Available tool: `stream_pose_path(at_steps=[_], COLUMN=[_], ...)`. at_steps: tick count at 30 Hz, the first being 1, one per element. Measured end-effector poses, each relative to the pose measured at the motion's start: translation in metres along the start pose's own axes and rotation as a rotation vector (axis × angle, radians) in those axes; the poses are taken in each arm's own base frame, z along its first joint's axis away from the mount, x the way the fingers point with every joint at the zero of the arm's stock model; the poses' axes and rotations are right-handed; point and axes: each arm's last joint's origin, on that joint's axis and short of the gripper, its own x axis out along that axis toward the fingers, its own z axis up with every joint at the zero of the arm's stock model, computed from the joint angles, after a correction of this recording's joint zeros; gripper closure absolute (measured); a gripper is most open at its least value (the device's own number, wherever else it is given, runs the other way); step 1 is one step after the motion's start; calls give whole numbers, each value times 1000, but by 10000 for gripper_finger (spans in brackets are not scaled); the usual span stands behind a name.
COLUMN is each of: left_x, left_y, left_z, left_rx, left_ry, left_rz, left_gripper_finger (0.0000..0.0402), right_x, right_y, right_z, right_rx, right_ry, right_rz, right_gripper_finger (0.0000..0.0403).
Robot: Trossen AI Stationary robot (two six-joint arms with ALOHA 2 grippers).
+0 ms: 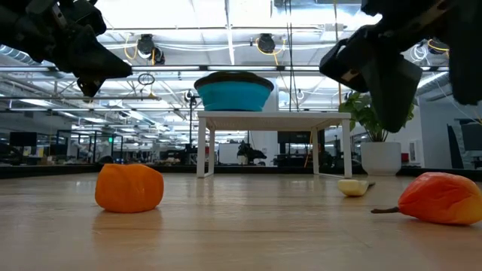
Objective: Pick & Place Fruit
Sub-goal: Put the orange peach into the blue strainer bowl on the shelf
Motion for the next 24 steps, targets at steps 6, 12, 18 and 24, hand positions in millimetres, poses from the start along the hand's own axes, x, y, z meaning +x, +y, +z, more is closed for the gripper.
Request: stream_pose_path(at_steps=[6,12,18,24], left_x=[0,0,0,0], left_y=[0,0,0,0], left_z=[0,0,0,0], left_rx=[4,3,3,0], left_ry=[1,0,0,0], left_rz=[1,1,0,1], left_gripper_finger=[360,360,360,360], right_x=[3,10,16,24], right_y=[-3,-4,-1,-5], right_z=[-4,-10,-16,-27], right_rx=[59,129,142,178], right_ry=[-1,-20,-42,-38], right_rz=[-59,-66,-50,-51], right_gripper_finger=[210,211,211,211])
